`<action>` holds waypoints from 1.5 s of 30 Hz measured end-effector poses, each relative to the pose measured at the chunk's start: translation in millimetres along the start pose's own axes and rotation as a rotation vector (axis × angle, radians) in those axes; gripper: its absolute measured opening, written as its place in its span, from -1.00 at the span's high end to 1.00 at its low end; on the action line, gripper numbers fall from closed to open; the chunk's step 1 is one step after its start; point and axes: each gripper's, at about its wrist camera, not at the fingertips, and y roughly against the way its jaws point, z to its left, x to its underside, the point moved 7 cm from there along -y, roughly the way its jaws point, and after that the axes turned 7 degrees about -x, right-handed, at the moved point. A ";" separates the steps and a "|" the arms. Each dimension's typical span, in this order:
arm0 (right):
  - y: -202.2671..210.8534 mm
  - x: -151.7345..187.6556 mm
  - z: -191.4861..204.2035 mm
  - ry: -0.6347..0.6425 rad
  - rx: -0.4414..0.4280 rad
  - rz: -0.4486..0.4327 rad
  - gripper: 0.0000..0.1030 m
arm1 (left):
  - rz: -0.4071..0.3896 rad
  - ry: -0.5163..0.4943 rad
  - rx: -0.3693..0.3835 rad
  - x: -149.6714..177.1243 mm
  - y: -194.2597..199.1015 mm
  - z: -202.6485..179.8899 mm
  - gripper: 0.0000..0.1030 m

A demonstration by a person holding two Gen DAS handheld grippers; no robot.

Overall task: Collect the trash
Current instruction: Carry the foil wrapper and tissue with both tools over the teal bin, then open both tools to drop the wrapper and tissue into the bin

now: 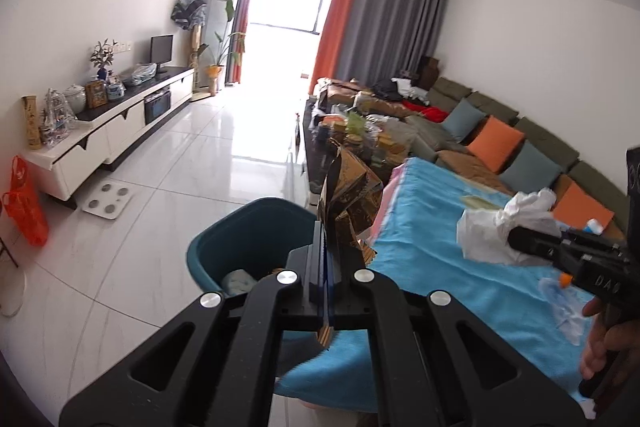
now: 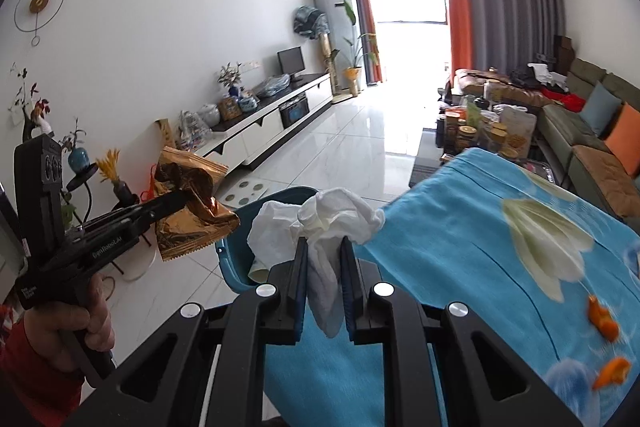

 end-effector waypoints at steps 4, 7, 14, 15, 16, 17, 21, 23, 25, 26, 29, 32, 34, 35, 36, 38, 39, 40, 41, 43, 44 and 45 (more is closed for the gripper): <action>-21.3 -11.1 4.5 0.010 -0.025 0.019 0.73 | 0.017 -0.005 -0.015 -4.5 -13.9 7.1 0.98; -38.0 -17.7 5.6 0.019 -0.038 0.038 0.73 | 0.032 -0.009 -0.033 -6.6 -24.6 5.1 0.98; -85.1 -24.6 6.9 0.023 -0.071 0.116 0.73 | 0.072 0.002 -0.076 -10.0 -67.3 11.8 0.98; -91.1 -24.1 8.1 0.027 -0.074 0.132 0.73 | 0.080 0.004 -0.083 -8.3 -72.0 13.3 0.98; -100.5 -23.5 9.0 0.035 -0.073 0.152 0.73 | 0.088 0.006 -0.087 -6.0 -79.5 16.5 0.98; -107.5 -22.8 9.8 0.043 -0.070 0.166 0.73 | 0.099 0.007 -0.093 -3.8 -85.5 18.9 0.98; -133.5 -21.8 16.6 0.068 -0.066 0.223 0.72 | 0.139 0.009 -0.106 1.9 -111.1 17.2 0.98; -145.8 -19.3 17.5 0.068 -0.073 0.256 0.72 | 0.155 0.006 -0.108 4.3 -122.3 16.3 0.98; -156.8 -15.3 18.5 0.075 -0.071 0.285 0.71 | 0.171 0.007 -0.108 8.9 -131.5 15.7 0.98; -160.1 -13.0 18.6 0.078 -0.070 0.296 0.71 | 0.180 0.008 -0.108 10.9 -136.7 15.1 0.98; -175.9 -6.9 21.5 0.086 -0.064 0.338 0.67 | 0.208 0.013 -0.112 16.9 -151.4 15.6 0.98; -186.4 -0.7 23.2 0.091 -0.055 0.371 0.65 | 0.234 0.012 -0.114 22.5 -164.8 14.4 0.98; -192.3 3.5 23.1 0.092 -0.048 0.393 0.65 | 0.251 0.014 -0.114 25.1 -173.2 13.8 0.98; -194.5 4.1 21.9 0.092 -0.047 0.401 0.64 | 0.258 0.015 -0.112 27.3 -174.2 12.6 0.98; -197.4 4.2 21.6 0.092 -0.045 0.407 0.64 | 0.267 0.014 -0.108 28.3 -178.6 10.9 0.97; -202.4 5.0 21.3 0.096 -0.041 0.421 0.58 | 0.279 0.008 -0.097 28.9 -187.1 6.7 0.95; -203.9 5.4 21.9 0.097 -0.040 0.425 0.56 | 0.284 0.004 -0.097 30.0 -189.3 5.3 0.87; -205.2 5.1 22.7 0.101 -0.036 0.427 0.55 | 0.284 0.002 -0.103 29.4 -191.9 4.2 0.86; -207.1 4.4 21.2 0.103 -0.035 0.428 0.55 | 0.284 0.001 -0.104 28.5 -195.4 3.4 0.86; -209.3 4.1 22.9 0.105 -0.038 0.435 0.47 | 0.289 0.004 -0.106 28.1 -201.5 2.7 0.82; -209.2 3.6 23.0 0.105 -0.036 0.431 0.34 | 0.293 0.005 -0.103 27.8 -203.6 2.1 0.76; -209.5 2.6 22.4 0.103 -0.036 0.429 0.28 | 0.294 0.003 -0.101 28.6 -203.6 1.0 0.57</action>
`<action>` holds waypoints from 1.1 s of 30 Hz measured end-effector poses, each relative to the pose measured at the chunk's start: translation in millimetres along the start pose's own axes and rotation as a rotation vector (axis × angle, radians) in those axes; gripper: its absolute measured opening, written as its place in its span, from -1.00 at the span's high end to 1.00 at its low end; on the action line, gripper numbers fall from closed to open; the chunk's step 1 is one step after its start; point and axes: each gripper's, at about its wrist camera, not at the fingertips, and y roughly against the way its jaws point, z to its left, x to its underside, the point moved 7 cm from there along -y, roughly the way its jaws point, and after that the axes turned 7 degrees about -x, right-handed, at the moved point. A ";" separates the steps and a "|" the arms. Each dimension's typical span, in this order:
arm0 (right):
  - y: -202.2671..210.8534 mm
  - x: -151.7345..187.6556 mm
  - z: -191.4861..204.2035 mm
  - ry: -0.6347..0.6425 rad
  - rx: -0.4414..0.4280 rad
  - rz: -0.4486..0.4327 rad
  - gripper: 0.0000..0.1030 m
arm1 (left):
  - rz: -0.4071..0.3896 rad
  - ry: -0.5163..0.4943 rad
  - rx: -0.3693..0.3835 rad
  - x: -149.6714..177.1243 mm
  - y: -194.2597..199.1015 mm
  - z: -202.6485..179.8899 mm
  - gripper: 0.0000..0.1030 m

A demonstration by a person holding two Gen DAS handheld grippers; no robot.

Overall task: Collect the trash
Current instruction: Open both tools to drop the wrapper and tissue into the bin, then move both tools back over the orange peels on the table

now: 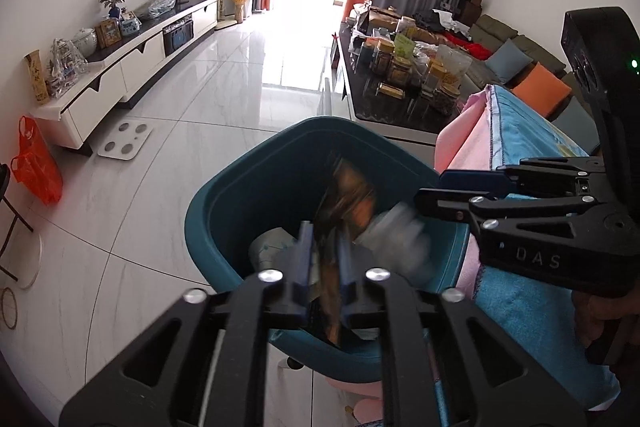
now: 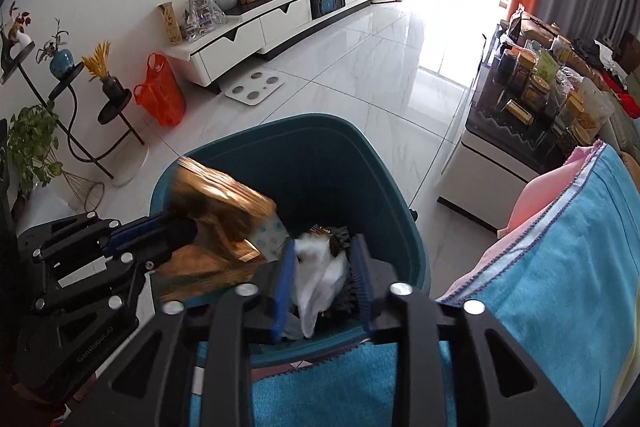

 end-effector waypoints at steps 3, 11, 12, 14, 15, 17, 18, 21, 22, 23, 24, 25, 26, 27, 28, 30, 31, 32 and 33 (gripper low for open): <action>3.4 -1.6 -2.3 -0.007 -0.003 -0.012 0.24 | -0.009 0.004 -0.011 1.2 1.0 1.4 0.25; 14.9 -2.3 -10.1 -0.019 0.003 -0.048 0.05 | -0.061 0.053 -0.059 0.2 23.3 19.4 -0.23; 17.2 -1.9 -10.5 -0.020 0.004 -0.054 0.02 | -0.070 0.055 -0.061 -1.5 27.4 20.0 -0.26; 23.3 -1.0 -11.4 -0.030 0.000 -0.067 -0.01 | -0.084 0.061 -0.071 -2.9 36.7 22.5 -0.40; 25.5 0.1 -11.3 -0.031 0.000 -0.073 -0.01 | -0.091 0.065 -0.075 -2.9 41.4 25.0 -0.48; 34.4 1.0 -11.3 -0.035 -0.009 -0.098 -0.14 | -0.109 0.070 -0.076 -4.0 52.8 28.1 -0.54; 38.2 2.1 -11.9 -0.035 -0.015 -0.109 -0.20 | -0.117 0.073 -0.078 -4.0 58.9 30.7 -0.64; 57.8 5.6 -12.4 -0.036 -0.006 -0.155 -0.34 | -0.156 0.082 -0.086 -4.2 79.1 34.6 -0.85; 66.2 7.9 -11.4 -0.035 -0.007 -0.174 -0.40 | -0.172 0.082 -0.095 -5.3 86.5 34.8 -0.89; 72.7 9.9 -11.3 -0.039 -0.006 -0.188 -0.49 | -0.185 0.084 -0.100 -6.2 93.1 35.2 -0.89; 78.0 11.4 -11.1 -0.041 -0.004 -0.199 -0.51 | -0.193 0.087 -0.099 -7.0 98.4 34.9 -0.89; 86.6 15.0 -10.8 -0.043 -0.001 -0.217 -0.52 | -0.207 0.093 -0.094 -8.9 105.5 33.3 -0.89; 92.2 17.2 -11.1 -0.046 -0.001 -0.227 -0.54 | -0.215 0.096 -0.094 -10.1 111.0 35.2 -0.89; 100.8 20.8 -11.1 -0.050 0.001 -0.244 -0.55 | -0.229 0.097 -0.095 -12.1 117.9 33.6 -0.89; 109.5 24.7 -11.3 -0.051 0.004 -0.264 -0.61 | -0.244 0.096 -0.092 -14.7 124.9 31.2 -0.89; 123.3 32.2 -13.1 -0.055 0.013 -0.290 -0.67 | -0.266 0.096 -0.084 -18.0 136.7 27.3 -0.89; 134.6 38.8 -13.3 -0.057 0.016 -0.314 -0.69 | -0.278 0.097 -0.078 -19.1 142.9 25.7 -0.89; 142.0 44.0 -14.1 -0.062 0.020 -0.332 -0.76 | -0.294 0.098 -0.068 -20.7 150.4 22.2 -0.89; 149.5 49.2 -15.6 -0.067 0.027 -0.346 -0.79 | -0.307 0.098 -0.059 -22.0 156.7 19.7 -0.89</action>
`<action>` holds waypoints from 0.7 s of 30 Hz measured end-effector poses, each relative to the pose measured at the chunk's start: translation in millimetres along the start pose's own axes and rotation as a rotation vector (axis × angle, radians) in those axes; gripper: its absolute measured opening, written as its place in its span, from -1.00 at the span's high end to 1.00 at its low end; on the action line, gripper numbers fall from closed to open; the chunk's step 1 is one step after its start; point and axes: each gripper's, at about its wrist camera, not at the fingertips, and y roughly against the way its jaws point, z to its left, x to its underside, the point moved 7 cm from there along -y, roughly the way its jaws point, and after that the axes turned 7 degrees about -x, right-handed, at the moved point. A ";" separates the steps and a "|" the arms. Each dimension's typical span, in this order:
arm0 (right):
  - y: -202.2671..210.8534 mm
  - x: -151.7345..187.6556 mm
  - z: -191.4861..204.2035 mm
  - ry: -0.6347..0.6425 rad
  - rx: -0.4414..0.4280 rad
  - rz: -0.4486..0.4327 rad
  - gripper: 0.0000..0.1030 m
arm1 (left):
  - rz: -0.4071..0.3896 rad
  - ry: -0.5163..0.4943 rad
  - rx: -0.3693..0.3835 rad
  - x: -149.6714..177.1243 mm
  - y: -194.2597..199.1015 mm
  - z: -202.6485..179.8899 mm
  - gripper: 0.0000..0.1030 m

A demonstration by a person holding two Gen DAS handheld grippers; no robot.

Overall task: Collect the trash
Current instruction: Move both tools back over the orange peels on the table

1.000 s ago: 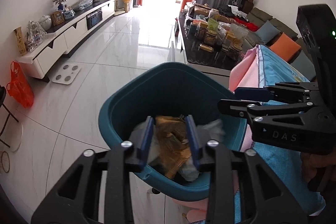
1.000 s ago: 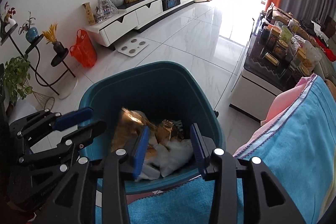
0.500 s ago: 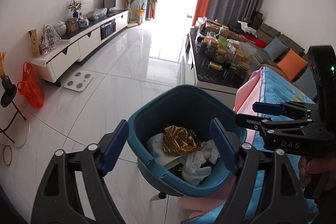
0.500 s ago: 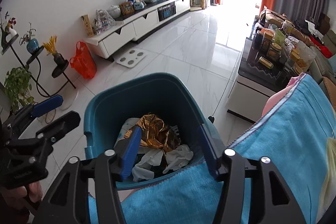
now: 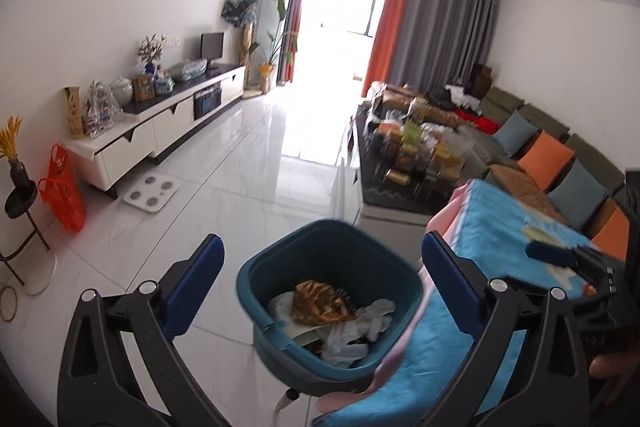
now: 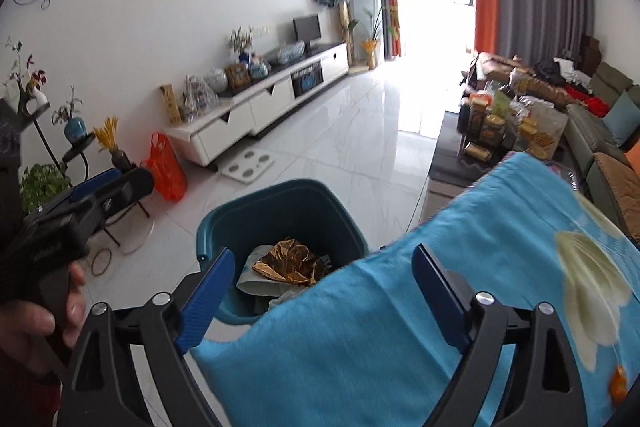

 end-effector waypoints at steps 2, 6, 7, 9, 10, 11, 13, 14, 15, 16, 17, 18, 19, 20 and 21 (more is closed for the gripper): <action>21.5 7.1 -4.9 -0.013 0.013 -0.034 -0.81 | -0.024 -0.001 0.029 -4.8 11.7 -10.4 -0.89; 56.2 23.4 -19.5 -0.057 0.051 -0.075 -0.86 | -0.064 -0.040 0.095 -10.4 33.2 -43.2 -0.89; 61.4 26.9 -20.8 -0.063 0.062 -0.083 -0.86 | -0.072 -0.048 0.106 -10.3 36.8 -49.3 -0.89; 76.8 36.7 -28.9 -0.088 0.089 -0.097 -0.86 | -0.084 -0.072 0.148 -8.1 46.5 -70.2 -0.89; 86.6 42.8 -33.5 -0.104 0.106 -0.110 -0.86 | -0.088 -0.081 0.173 -6.0 51.6 -80.2 -0.89; 93.3 47.6 -36.8 -0.113 0.118 -0.119 -0.86 | -0.092 -0.092 0.194 -3.7 56.0 -89.7 -0.89; 107.9 57.0 -45.3 -0.130 0.155 -0.136 -0.86 | -0.093 -0.119 0.225 1.4 60.5 -108.1 -0.89; 117.4 63.9 -50.2 -0.141 0.185 -0.145 -0.86 | -0.091 -0.142 0.251 6.2 65.7 -120.9 -0.89; 123.8 69.5 -52.9 -0.148 0.205 -0.152 -0.86 | -0.088 -0.153 0.266 10.2 68.5 -128.6 -0.89; 128.9 74.0 -55.4 -0.152 0.222 -0.158 -0.86 | -0.081 -0.165 0.286 14.6 70.7 -138.3 -0.89; 135.6 80.3 -59.4 -0.160 0.247 -0.165 -0.86 | -0.075 -0.177 0.303 18.6 71.4 -146.8 -0.89; 142.8 86.9 -64.1 -0.171 0.274 -0.172 -0.86 | -0.075 -0.190 0.319 22.8 74.9 -156.3 -0.89; 150.2 95.2 -70.0 -0.190 0.295 -0.177 -0.86 | -0.074 -0.200 0.333 26.9 78.7 -165.8 -0.89; 154.3 103.0 -73.2 -0.207 0.308 -0.178 -0.86 | -0.070 -0.211 0.354 30.7 77.7 -169.7 -0.89; 160.1 109.8 -78.1 -0.227 0.328 -0.182 -0.86 | -0.071 -0.225 0.375 33.8 80.7 -177.3 -0.89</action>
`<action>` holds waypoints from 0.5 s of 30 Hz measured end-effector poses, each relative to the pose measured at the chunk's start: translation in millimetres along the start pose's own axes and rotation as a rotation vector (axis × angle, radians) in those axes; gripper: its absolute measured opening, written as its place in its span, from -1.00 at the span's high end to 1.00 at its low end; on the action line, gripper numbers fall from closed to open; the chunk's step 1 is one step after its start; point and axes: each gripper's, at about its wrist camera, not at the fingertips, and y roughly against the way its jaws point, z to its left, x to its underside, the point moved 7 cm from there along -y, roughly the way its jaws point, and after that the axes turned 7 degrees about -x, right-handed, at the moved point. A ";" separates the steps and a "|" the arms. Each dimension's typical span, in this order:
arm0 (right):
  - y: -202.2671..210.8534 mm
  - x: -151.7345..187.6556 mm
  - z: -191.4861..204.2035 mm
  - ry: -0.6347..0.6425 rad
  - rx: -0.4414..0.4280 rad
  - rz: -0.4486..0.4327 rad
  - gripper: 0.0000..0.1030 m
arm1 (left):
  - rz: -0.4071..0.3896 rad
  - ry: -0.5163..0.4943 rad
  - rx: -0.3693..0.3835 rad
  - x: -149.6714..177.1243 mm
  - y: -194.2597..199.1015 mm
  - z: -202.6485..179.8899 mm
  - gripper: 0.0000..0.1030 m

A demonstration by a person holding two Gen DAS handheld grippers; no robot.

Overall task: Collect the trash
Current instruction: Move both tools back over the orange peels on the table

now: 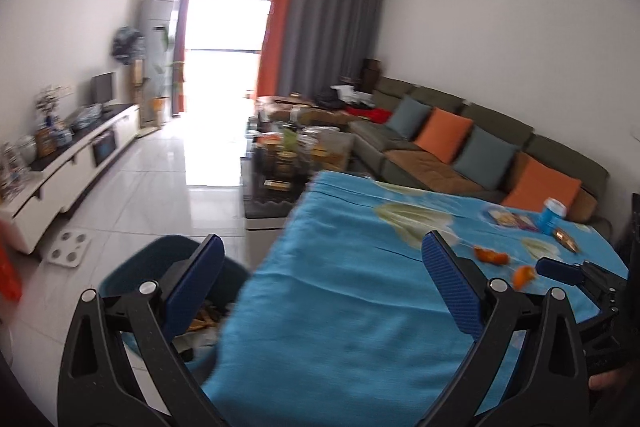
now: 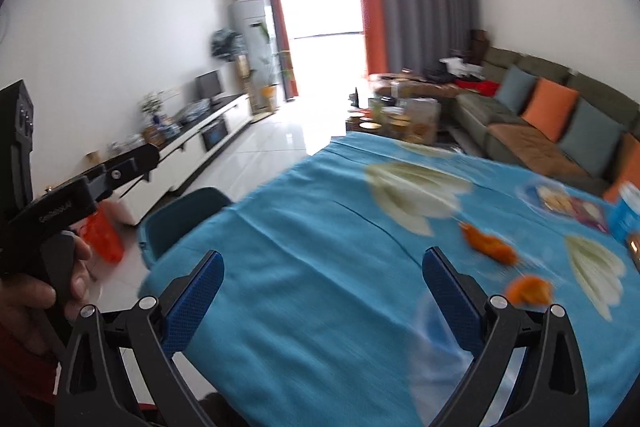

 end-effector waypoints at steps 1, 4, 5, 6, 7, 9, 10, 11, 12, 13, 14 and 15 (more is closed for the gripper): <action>5.9 5.4 -10.0 -0.023 0.030 -0.008 -0.86 | -0.005 -0.012 0.011 1.0 -0.3 -7.0 -0.89; 17.0 18.3 -31.5 -0.071 0.082 -0.013 -0.86 | 0.005 -0.030 0.057 5.7 -1.8 -23.7 -0.89; 22.2 21.9 -38.4 -0.089 0.102 -0.021 -0.86 | 0.006 -0.037 0.071 8.1 -2.0 -31.0 -0.89; 27.6 25.2 -44.6 -0.109 0.117 -0.029 -0.86 | 0.009 -0.045 0.087 10.2 -2.0 -38.3 -0.89; 31.2 27.7 -48.9 -0.123 0.129 -0.037 -0.86 | 0.012 -0.052 0.102 11.9 -3.6 -42.8 -0.89; 44.1 34.1 -61.4 -0.156 0.167 -0.056 -0.86 | 0.011 -0.071 0.123 16.7 -2.0 -56.1 -0.89; 48.5 37.0 -65.0 -0.164 0.178 -0.061 -0.86 | 0.015 -0.078 0.140 19.3 -1.7 -62.6 -0.89; 53.9 39.3 -69.9 -0.176 0.200 -0.072 -0.86 | 0.018 -0.083 0.150 20.5 -2.2 -63.5 -0.89; 58.5 41.0 -73.6 -0.185 0.218 -0.081 -0.86 | 0.021 -0.087 0.158 23.0 -3.2 -68.8 -0.89; 61.7 41.4 -74.3 -0.190 0.229 -0.085 -0.86 | 0.025 -0.089 0.163 24.4 -5.2 -71.7 -0.89; 66.4 42.1 -78.4 -0.195 0.257 -0.098 -0.86 | 0.033 -0.091 0.176 26.6 -6.1 -76.3 -0.89; 67.9 42.0 -79.6 -0.197 0.269 -0.104 -0.86 | 0.038 -0.094 0.186 28.7 -6.7 -79.9 -0.89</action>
